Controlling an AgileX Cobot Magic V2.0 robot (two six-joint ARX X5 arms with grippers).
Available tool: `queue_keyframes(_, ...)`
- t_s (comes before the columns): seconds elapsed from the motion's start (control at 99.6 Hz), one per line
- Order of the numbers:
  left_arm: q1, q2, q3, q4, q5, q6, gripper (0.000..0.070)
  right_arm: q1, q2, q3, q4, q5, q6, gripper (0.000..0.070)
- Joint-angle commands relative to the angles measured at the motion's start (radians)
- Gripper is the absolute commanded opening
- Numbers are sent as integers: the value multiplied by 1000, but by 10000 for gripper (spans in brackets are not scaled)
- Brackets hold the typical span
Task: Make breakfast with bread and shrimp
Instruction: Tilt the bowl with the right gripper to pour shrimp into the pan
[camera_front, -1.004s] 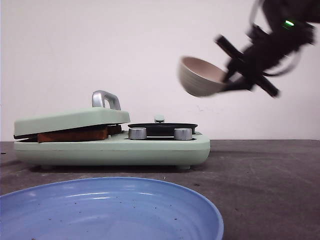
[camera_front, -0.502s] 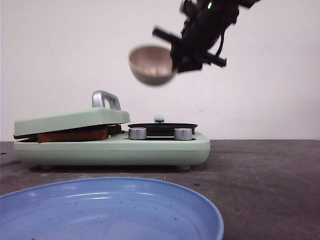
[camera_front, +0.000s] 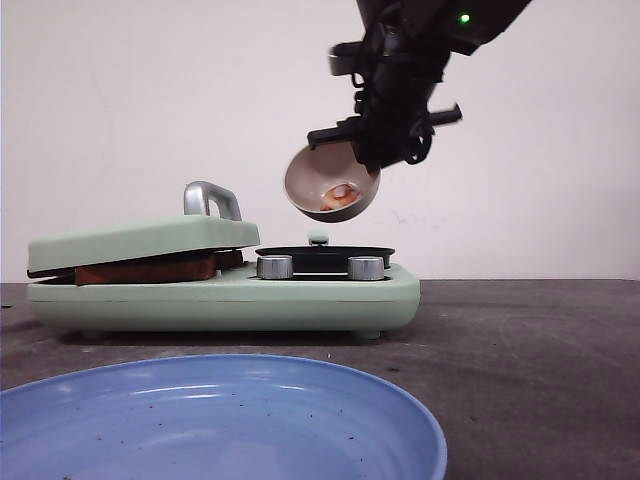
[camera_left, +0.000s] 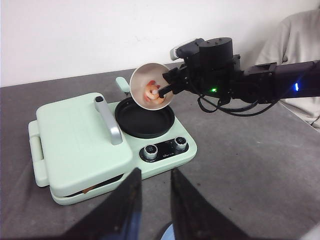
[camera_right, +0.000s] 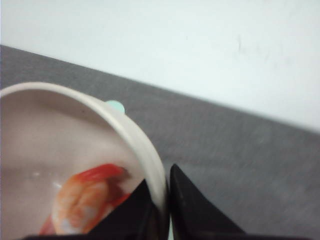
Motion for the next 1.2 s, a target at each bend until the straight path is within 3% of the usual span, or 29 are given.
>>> queue_keyframes(0.0, -5, 6, 11, 16, -7, 23, 15, 19, 13, 29, 33, 43, -172, 0)
queue_keyframes(0.341, -5, 6, 11, 17, -7, 22, 15, 58, 13, 40, 117, 127, -527, 0)
queue_keyframes(0.502, -5, 6, 11, 18, -8, 20, 15, 69, 13, 42, 197, 129, -717, 0)
queue_keyframes(0.783, -5, 6, 11, 16, -8, 3, 15, 85, 13, 64, 208, 143, -846, 0)
queue_keyframes(1.194, -5, 6, 11, 16, -50, -5, 15, 89, 13, 133, 206, 162, -884, 0)
